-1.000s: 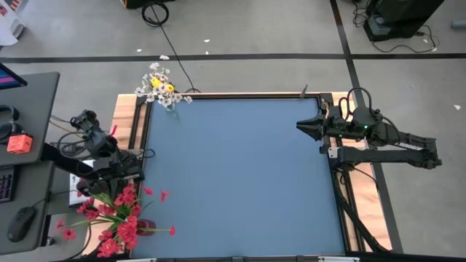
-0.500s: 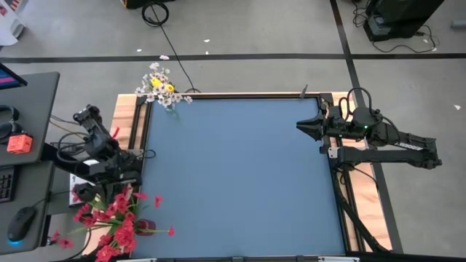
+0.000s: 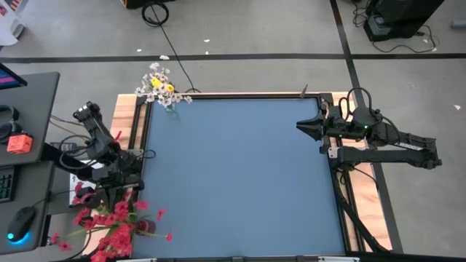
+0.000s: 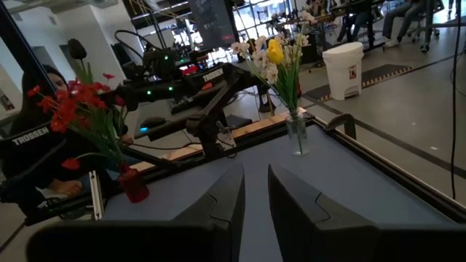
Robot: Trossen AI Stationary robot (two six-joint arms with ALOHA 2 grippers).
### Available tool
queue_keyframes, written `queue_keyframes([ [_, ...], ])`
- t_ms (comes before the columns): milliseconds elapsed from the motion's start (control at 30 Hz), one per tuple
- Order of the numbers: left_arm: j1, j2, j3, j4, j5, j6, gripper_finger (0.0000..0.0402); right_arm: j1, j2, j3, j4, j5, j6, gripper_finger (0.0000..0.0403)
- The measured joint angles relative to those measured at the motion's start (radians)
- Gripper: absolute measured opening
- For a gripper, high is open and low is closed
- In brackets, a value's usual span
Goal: Sort flowers into vase by color
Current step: Put the black flower into the red vase
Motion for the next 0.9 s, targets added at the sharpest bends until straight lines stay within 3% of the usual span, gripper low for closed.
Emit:
queue_keyframes([
  [433, -0.029, 0.066, 0.0, 0.118, -0.035, 0.016, 0.0, 0.0, 0.0, 0.0, 0.0, 0.0, 0.0, 0.0073],
  [900, -0.048, 0.124, 0.0, 0.081, -0.024, 0.001, 0.0, 0.0, 0.0, 0.0, 0.0, 0.0, 0.0, 0.0073],
])
